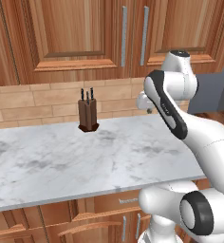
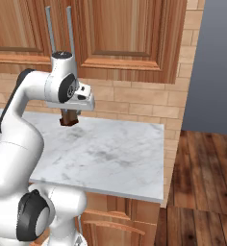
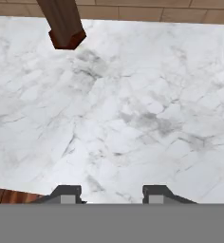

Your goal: Open the cabinet. Pick the bar soap and place it next to the sink. Then close the cabinet.

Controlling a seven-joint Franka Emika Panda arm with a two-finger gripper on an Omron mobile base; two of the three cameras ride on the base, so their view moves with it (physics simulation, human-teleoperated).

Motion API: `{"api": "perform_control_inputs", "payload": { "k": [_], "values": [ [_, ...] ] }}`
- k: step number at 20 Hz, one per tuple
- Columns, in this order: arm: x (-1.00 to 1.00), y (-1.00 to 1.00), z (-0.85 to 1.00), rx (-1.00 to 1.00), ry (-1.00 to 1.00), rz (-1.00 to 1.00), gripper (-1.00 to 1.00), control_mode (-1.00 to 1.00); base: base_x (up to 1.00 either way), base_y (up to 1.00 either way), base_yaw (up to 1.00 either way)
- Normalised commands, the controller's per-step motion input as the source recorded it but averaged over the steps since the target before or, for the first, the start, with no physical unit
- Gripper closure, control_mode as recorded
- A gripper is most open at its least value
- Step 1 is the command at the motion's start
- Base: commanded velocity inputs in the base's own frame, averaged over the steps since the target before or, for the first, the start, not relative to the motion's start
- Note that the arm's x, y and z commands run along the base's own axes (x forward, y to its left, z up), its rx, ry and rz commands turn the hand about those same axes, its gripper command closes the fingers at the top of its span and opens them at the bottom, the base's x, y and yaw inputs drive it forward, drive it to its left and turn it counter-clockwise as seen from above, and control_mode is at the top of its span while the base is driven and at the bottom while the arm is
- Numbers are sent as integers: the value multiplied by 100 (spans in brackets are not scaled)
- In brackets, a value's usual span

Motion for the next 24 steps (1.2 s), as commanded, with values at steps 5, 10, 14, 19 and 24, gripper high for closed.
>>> {"api": "perform_control_inputs", "payload": {
  "k": [5,10,14,19,24],
  "values": [
    [-1,-2,1,0,-4,0,-100,-100,0,0,0],
    [-33,3,45,-1,-52,-1,-100,-100,0,0,0],
    [-13,7,67,0,-53,-16,-100,-100,0,0,0],
    [3,3,67,0,-39,-22,-100,-100,0,0,0],
    [12,0,62,0,-33,-18,-100,-100,0,0,0]
  ]
}}
